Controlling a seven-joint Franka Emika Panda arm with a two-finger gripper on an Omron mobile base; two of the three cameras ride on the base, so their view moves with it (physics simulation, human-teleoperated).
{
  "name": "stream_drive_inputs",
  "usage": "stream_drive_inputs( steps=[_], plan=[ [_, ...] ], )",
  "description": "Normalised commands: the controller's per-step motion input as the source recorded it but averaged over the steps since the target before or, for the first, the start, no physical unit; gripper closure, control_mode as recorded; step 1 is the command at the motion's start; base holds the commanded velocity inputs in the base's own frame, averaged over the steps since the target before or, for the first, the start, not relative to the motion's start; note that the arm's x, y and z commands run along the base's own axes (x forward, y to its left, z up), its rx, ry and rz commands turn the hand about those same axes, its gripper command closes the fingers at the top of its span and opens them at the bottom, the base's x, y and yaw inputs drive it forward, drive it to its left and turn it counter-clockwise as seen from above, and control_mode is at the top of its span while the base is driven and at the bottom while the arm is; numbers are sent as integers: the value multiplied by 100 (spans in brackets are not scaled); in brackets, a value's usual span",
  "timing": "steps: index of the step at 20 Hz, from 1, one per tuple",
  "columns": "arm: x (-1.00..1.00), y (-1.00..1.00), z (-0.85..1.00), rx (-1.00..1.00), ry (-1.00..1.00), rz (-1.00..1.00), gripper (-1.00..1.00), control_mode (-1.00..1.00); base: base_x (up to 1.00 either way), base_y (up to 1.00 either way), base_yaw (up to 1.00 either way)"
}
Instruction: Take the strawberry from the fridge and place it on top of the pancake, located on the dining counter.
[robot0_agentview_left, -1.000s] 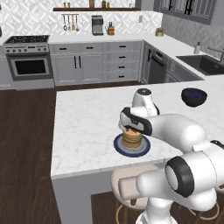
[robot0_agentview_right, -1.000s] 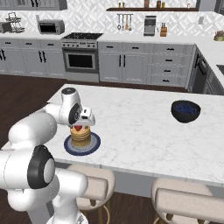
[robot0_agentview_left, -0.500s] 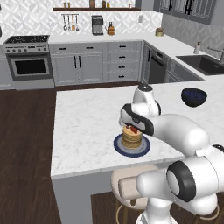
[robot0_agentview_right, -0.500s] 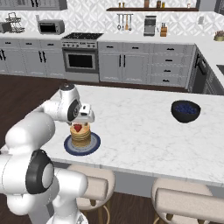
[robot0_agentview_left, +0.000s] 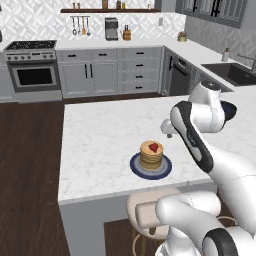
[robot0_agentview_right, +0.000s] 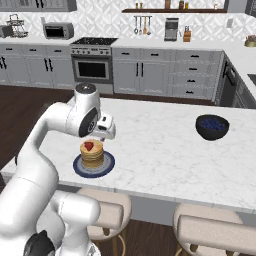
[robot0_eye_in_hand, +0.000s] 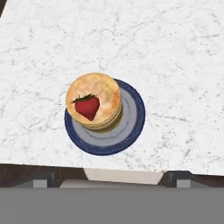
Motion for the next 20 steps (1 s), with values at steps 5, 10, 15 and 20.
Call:
stream_drive_inputs(
  steps=[5, 10, 15, 20],
  plan=[
    [-100, -89, 56, 24, -2, -15, -100, -100, 0, 0, 0],
    [-100, -67, 35, 26, -1, -16, -100, -100, 0, 0, 0],
    [-100, -6, 5, 10, 0, -5, -100, -100, 0, 0, 0],
    [-59, -3, 0, 2, 12, 0, -100, -100, 0, 0, 0]
  ],
)
